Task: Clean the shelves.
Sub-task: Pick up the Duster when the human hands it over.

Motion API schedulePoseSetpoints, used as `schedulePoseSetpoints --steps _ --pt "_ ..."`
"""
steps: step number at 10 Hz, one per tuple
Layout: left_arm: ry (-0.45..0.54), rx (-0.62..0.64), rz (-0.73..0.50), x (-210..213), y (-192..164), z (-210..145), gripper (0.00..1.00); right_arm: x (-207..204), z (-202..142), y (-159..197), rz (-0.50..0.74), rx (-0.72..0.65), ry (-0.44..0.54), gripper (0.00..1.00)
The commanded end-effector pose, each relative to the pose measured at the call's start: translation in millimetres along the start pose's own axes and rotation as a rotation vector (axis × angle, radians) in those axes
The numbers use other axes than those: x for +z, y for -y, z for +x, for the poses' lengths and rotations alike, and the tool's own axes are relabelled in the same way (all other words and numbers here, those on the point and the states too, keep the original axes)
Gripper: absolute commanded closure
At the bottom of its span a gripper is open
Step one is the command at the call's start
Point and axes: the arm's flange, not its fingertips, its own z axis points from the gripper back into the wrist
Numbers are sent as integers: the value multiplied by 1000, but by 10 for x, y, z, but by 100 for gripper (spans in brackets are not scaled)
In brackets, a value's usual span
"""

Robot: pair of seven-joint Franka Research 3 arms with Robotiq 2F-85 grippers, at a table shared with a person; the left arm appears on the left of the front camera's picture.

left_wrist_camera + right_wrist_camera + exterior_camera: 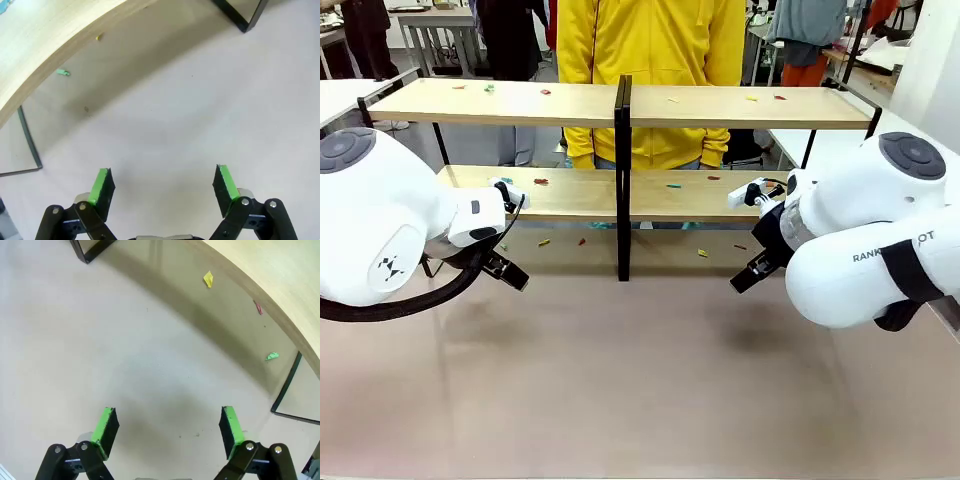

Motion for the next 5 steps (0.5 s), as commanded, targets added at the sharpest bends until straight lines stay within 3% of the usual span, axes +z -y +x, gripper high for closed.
schedulePoseSetpoints --steps 1,5 --pt "0 0 0 1 0 0 0 0 1 0 0 0 0 0" --pt "0 0 0 1 0 0 0 0 1 0 0 0 0 0"
